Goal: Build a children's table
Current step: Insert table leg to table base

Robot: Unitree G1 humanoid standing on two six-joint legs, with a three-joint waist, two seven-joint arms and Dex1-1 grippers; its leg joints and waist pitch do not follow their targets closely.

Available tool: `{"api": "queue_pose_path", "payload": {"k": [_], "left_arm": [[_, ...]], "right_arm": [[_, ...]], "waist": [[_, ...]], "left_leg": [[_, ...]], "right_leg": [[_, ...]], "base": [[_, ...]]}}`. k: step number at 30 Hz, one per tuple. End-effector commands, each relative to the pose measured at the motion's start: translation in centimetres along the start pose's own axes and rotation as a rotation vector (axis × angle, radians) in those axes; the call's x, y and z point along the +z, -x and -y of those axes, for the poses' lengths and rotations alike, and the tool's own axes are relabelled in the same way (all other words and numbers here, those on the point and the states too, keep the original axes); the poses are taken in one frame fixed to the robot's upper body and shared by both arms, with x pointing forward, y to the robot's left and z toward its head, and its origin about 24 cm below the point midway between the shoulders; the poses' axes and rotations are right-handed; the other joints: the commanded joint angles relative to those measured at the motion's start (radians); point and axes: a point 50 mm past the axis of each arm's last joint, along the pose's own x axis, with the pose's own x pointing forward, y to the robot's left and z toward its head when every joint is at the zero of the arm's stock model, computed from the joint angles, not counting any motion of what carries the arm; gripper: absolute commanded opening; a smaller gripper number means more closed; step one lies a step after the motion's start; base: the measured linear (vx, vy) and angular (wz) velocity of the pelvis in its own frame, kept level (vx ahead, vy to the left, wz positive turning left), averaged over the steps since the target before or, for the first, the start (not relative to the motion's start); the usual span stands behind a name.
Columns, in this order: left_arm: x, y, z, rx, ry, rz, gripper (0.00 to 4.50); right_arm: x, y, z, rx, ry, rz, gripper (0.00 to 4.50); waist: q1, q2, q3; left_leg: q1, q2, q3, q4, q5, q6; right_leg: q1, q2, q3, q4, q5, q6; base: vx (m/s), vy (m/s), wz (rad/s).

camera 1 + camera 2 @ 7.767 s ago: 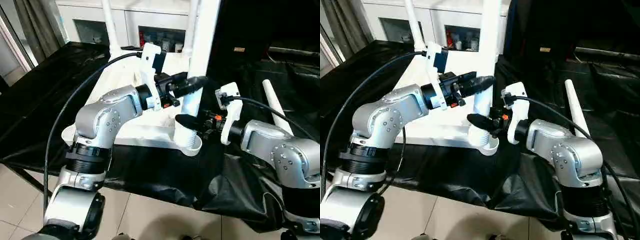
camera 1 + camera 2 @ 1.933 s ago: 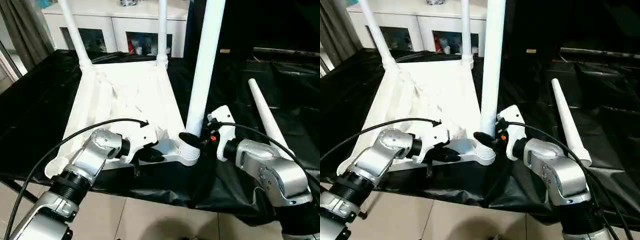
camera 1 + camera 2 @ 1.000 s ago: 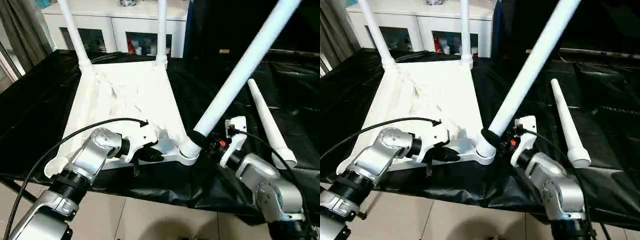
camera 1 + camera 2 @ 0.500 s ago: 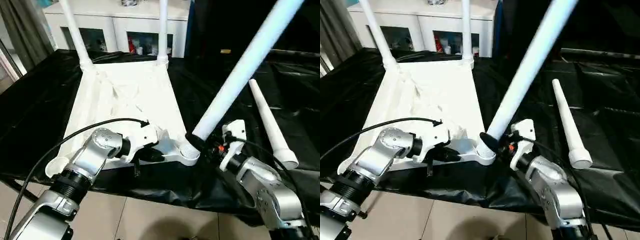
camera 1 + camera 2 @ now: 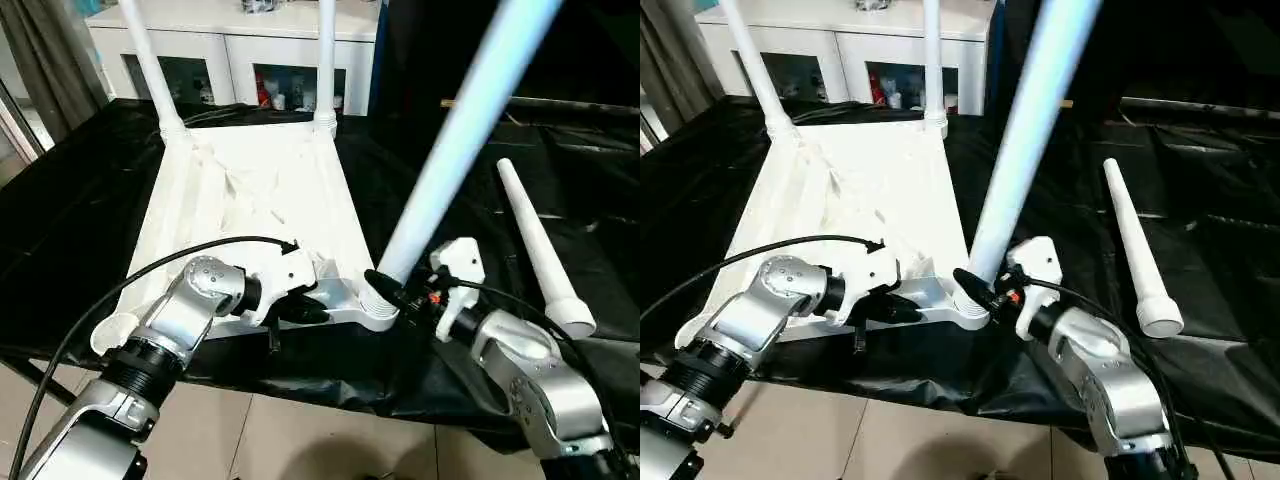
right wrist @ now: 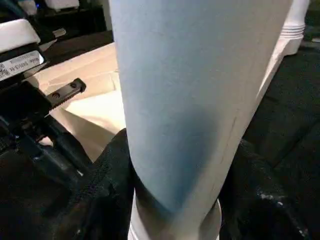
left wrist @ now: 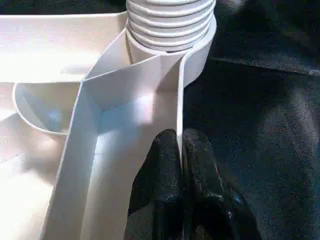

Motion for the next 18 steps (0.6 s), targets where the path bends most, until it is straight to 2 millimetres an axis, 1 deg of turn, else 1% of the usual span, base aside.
{"api": "queue_pose_path", "payload": {"k": [1,2,3,4,5,6,7,8,9,11,13,14,16,17,18], "left_arm": [[0.8,0.9,-1.0,0.079,-0.028,0.004,0.00],[0.8,0.9,-1.0,0.079,-0.028,0.004,0.00],[0.8,0.9,-0.9,0.076,-0.028,0.008,0.00],[0.7,0.9,-0.8,0.070,-0.031,0.011,0.00],[0.7,1.0,-0.6,0.065,-0.034,0.013,0.00],[0.7,1.0,-0.5,0.065,-0.034,0.014,0.00],[0.7,1.0,-0.5,0.065,-0.034,0.014,0.00],[0.7,1.0,-0.5,0.065,-0.034,0.014,0.00],[0.7,1.0,-0.5,0.063,-0.035,0.016,0.00],[0.8,1.0,-0.5,0.060,-0.037,0.018,0.00],[0.9,1.1,-0.4,0.052,-0.047,0.021,0.00],[0.9,1.1,-0.4,0.049,-0.049,0.021,0.00],[0.9,1.1,-0.4,0.045,-0.051,0.022,0.00],[1.0,1.1,-0.3,0.038,-0.054,0.025,0.00],[1.1,1.1,-0.2,0.012,-0.069,0.038,0.00]], "right_arm": [[-2.0,0.1,-0.2,0.028,-0.040,-0.117,1.89],[-2.0,0.1,-0.2,0.028,-0.040,-0.117,1.89],[-2.2,0.1,-0.2,0.047,-0.041,-0.140,1.89],[-2.5,0.0,-0.2,0.064,-0.038,-0.163,1.89],[-2.8,-0.1,-0.1,0.087,-0.040,-0.186,1.89],[-2.8,-0.1,0.0,0.092,-0.038,-0.189,1.89],[-2.8,-0.1,0.0,0.092,-0.038,-0.189,1.89],[-2.9,-0.2,0.1,0.094,-0.036,-0.192,1.89],[-2.9,-0.2,0.1,0.103,-0.038,-0.195,1.89],[-3.0,-0.3,0.2,0.115,-0.045,-0.200,1.89],[-3.0,-0.3,0.3,0.133,-0.045,-0.208,1.89],[-3.1,-0.3,0.3,0.141,-0.052,-0.210,1.89],[-3.1,-0.3,0.3,0.148,-0.058,-0.211,1.89],[-3.1,-0.3,0.3,0.153,-0.061,-0.212,1.89],[-3.2,-0.3,0.4,0.165,-0.066,-0.214,1.89]], "waist": [[0.002,-0.016,-0.057],[0.002,-0.015,-0.057],[0.002,-0.018,-0.057],[0.002,-0.022,-0.058],[0.002,-0.023,-0.057],[0.002,-0.021,-0.058],[0.001,-0.024,-0.058],[0.002,-0.024,-0.058],[0.000,-0.031,-0.059],[0.000,-0.028,-0.058],[-0.002,-0.032,-0.058],[-0.001,-0.032,-0.058],[-0.001,-0.035,-0.059],[0.000,-0.033,-0.060],[0.000,-0.034,-0.061]], "left_leg": [[-0.007,0.006,-0.002,-0.069,-0.176,0.068],[-0.007,0.006,-0.003,-0.069,-0.175,0.067],[-0.005,0.008,-0.003,-0.070,-0.175,0.067],[-0.007,0.009,-0.004,-0.070,-0.173,0.067],[-0.007,0.010,-0.003,-0.070,-0.172,0.068],[-0.006,0.011,-0.004,-0.070,-0.173,0.068],[-0.007,0.012,-0.003,-0.071,-0.171,0.067],[-0.005,0.012,-0.003,-0.071,-0.171,0.067],[-0.007,0.014,-0.004,-0.073,-0.169,0.065],[-0.005,0.015,-0.005,-0.074,-0.177,0.062],[-0.003,0.016,-0.005,-0.075,-0.199,0.057],[-0.003,0.016,-0.005,-0.075,-0.199,0.055],[-0.005,0.015,-0.005,-0.075,-0.191,0.055],[-0.005,0.016,-0.006,-0.075,-0.189,0.055],[-0.005,0.015,-0.005,-0.074,-0.183,0.058]], "right_leg": [[0.055,-0.071,0.041,-0.103,-0.533,-0.031],[0.055,-0.071,0.041,-0.102,-0.533,-0.030],[0.053,-0.071,0.041,-0.103,-0.531,-0.030],[0.056,-0.073,0.041,-0.098,-0.526,-0.033],[0.054,-0.073,0.042,-0.099,-0.525,-0.035],[0.054,-0.074,0.042,-0.099,-0.520,-0.038],[0.054,-0.073,0.043,-0.098,-0.511,-0.041],[0.053,-0.073,0.044,-0.099,-0.507,-0.042],[0.055,-0.073,0.044,-0.096,-0.489,-0.049],[0.055,-0.074,0.044,-0.095,-0.480,-0.056],[0.054,-0.074,0.044,-0.097,-0.486,-0.060],[0.055,-0.074,0.044,-0.096,-0.487,-0.061],[0.057,-0.074,0.045,-0.095,-0.477,-0.063],[0.058,-0.074,0.045,-0.093,-0.473,-0.065],[0.059,-0.074,0.046,-0.093,-0.463,-0.069]], "base": [[0.000,0.000,0.00],[0.000,0.000,0.00],[0.000,0.000,0.00],[0.000,0.000,0.00],[0.000,0.000,0.00],[0.000,0.000,0.00],[0.000,0.000,0.00],[0.000,0.000,0.00],[0.000,0.000,0.00],[0.000,0.000,0.00],[0.000,0.000,0.00],[0.000,0.000,0.00],[0.000,0.000,0.00],[0.000,0.000,0.00],[0.000,0.000,0.00]]}}
